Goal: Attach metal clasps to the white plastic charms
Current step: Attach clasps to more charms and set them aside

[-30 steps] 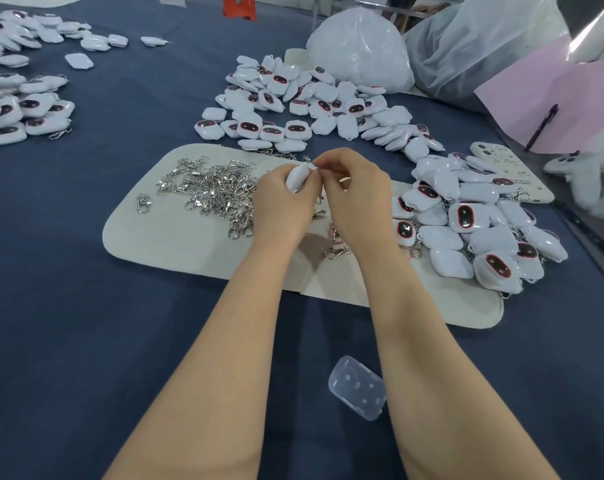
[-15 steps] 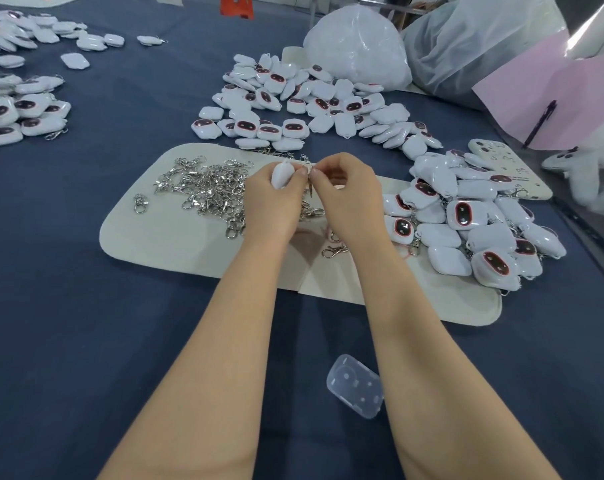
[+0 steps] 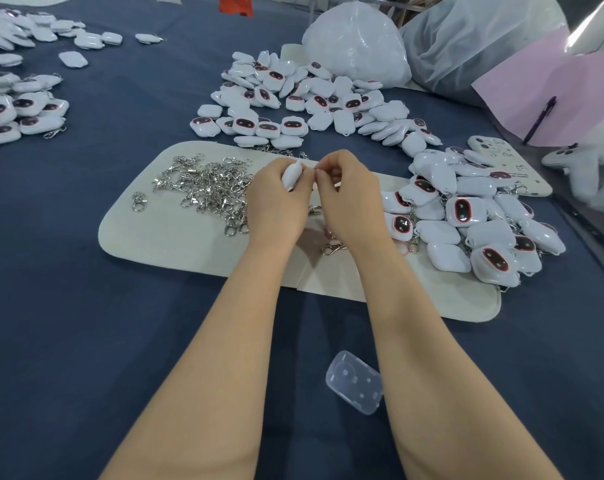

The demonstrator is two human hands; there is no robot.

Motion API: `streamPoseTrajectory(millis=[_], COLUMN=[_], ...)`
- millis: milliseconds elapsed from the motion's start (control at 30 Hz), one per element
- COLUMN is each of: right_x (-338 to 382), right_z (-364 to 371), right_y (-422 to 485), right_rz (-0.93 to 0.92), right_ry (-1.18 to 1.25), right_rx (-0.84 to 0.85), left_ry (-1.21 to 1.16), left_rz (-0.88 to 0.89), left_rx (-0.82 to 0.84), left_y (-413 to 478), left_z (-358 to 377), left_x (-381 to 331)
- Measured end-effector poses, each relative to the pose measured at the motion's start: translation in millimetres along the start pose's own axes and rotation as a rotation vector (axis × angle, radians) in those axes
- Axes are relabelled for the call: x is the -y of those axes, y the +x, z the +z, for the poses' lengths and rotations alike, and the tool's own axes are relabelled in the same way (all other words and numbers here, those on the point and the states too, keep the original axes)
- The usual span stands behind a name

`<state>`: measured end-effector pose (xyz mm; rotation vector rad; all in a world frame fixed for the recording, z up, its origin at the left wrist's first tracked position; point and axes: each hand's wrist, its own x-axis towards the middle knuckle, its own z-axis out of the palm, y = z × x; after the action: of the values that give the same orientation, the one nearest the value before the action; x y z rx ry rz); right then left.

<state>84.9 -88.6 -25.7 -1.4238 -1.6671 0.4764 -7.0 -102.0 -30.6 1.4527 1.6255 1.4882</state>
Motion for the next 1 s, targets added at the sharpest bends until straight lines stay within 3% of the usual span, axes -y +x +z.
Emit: streamPoseTrajectory(millis=[233,433,1000], right_x=[2.0,2.7,2.9], right_z=[-3.8,-7.4,-1.9], right_y=[-0.8,0.8,-2.7], right_rz=[0.006,0.074,0.048], right_ry=[0.145,0.256,0.191], right_rx=[0.021,-0.026,-0.027], left_ry=[-0.011,-0.112,0.01], left_rz=[0.011,-0.09,-0.089], left_rx=[0.001,0.067,-0.012], left_y=[1.1,3.7,-1.4], left_z=[-0.2,-0.1,-1.1], left_x=[0.7,-1.0,-6.1])
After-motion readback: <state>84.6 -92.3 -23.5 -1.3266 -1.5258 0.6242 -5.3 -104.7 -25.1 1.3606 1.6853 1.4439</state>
